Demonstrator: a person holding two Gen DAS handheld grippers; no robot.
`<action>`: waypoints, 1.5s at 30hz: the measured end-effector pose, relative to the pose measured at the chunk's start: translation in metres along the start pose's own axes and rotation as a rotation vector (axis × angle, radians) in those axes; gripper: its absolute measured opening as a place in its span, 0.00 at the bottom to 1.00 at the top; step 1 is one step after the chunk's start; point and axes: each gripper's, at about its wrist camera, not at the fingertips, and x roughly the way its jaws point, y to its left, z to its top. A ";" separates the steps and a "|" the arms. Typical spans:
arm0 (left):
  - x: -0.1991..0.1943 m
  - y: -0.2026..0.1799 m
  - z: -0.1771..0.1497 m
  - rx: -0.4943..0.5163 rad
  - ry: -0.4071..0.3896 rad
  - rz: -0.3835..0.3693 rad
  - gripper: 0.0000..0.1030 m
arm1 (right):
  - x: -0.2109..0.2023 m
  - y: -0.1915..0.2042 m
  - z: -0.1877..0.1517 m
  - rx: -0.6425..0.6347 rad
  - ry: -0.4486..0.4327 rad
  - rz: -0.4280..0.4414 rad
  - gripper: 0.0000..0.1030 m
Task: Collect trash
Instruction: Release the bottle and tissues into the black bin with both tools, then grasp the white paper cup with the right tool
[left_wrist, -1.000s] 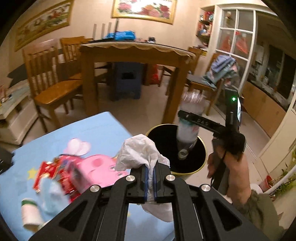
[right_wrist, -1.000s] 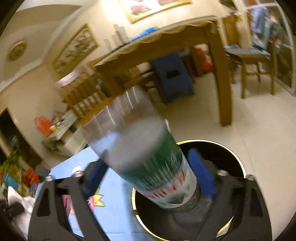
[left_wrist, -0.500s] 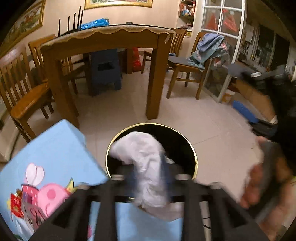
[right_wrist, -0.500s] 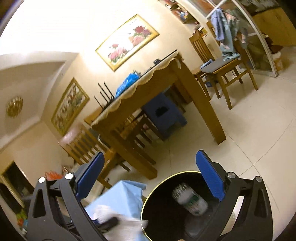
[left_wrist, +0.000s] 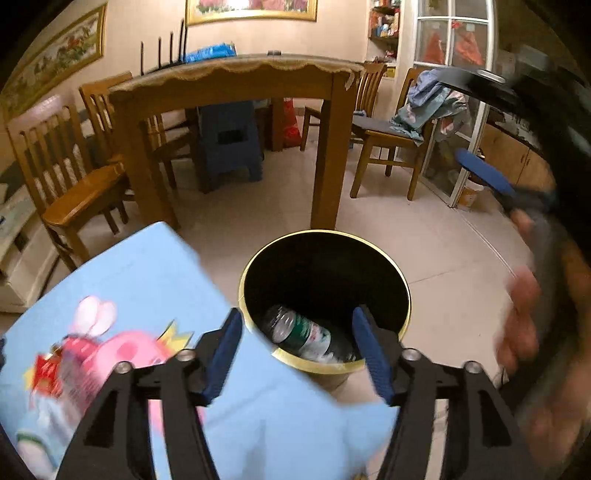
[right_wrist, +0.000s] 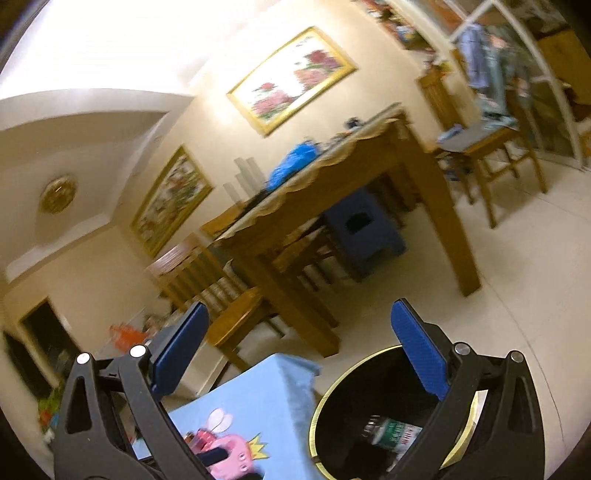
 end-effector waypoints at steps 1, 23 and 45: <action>-0.021 0.003 -0.015 0.014 -0.021 0.006 0.66 | 0.003 0.012 -0.002 -0.024 0.015 0.031 0.95; -0.267 0.298 -0.226 -0.449 -0.140 0.650 0.94 | 0.165 0.396 -0.304 -0.388 1.275 0.389 0.85; -0.302 0.353 -0.293 -0.638 -0.187 0.607 0.94 | 0.216 0.411 -0.358 -0.639 1.323 0.073 0.59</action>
